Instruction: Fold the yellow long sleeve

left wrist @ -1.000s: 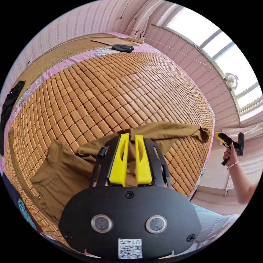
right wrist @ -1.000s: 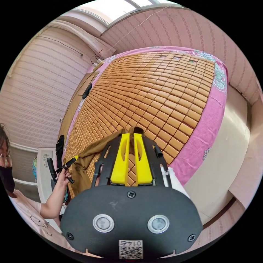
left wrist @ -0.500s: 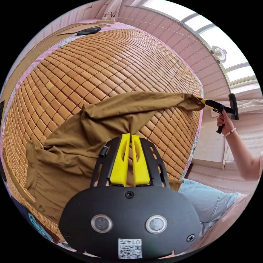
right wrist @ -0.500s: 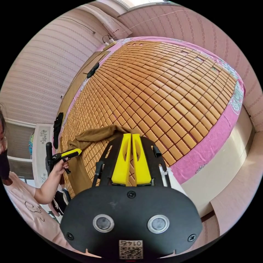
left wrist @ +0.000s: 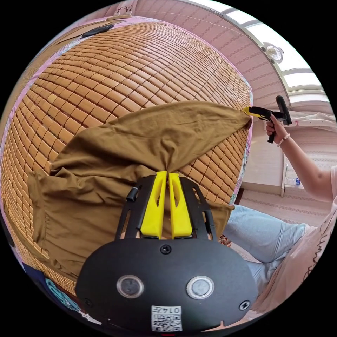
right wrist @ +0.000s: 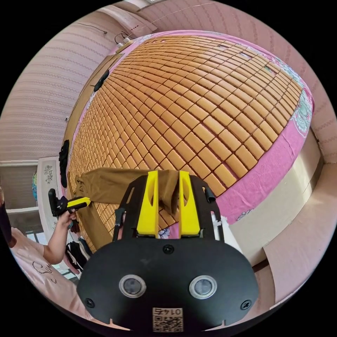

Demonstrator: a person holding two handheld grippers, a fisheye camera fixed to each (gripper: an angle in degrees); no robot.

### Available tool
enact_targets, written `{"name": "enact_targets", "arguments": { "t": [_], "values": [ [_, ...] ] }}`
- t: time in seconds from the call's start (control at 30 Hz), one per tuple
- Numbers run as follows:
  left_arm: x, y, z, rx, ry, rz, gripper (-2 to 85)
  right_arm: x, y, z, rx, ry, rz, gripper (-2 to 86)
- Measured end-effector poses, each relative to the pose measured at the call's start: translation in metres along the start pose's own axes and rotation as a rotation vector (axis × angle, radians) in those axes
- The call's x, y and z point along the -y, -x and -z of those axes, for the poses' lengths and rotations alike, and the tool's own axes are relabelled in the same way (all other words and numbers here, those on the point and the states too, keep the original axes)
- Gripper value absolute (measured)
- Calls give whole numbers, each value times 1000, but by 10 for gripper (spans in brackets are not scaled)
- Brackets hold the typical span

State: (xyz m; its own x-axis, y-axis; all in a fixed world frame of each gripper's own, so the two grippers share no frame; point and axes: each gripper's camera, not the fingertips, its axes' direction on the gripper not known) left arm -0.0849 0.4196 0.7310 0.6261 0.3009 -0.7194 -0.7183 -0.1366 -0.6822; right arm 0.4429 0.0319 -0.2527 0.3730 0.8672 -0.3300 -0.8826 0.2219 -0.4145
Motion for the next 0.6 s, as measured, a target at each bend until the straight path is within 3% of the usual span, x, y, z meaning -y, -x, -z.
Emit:
{"name": "enact_targets", "arguments": {
  "t": [0.07, 0.13, 0.33, 0.47, 0.6],
  "values": [
    [2, 2, 0, -7, -5, 14, -9, 4, -1, -1, -92, 1, -20, 14],
    [6, 1, 6, -16, -45, 10, -9, 7, -3, 5, -54, 8, -25, 10],
    [18, 3, 16, -16, -135, 18, -5, 21, -6, 50, 20, -206, -18, 56],
    [20, 6, 24, -35, -159, 39, 1, 16, -16, 49, -1, -169, -53, 100],
    [23, 4, 26, -24, -151, 29, 8, 7, -16, 27, 85, -73, -36, 70]
  ]
}}
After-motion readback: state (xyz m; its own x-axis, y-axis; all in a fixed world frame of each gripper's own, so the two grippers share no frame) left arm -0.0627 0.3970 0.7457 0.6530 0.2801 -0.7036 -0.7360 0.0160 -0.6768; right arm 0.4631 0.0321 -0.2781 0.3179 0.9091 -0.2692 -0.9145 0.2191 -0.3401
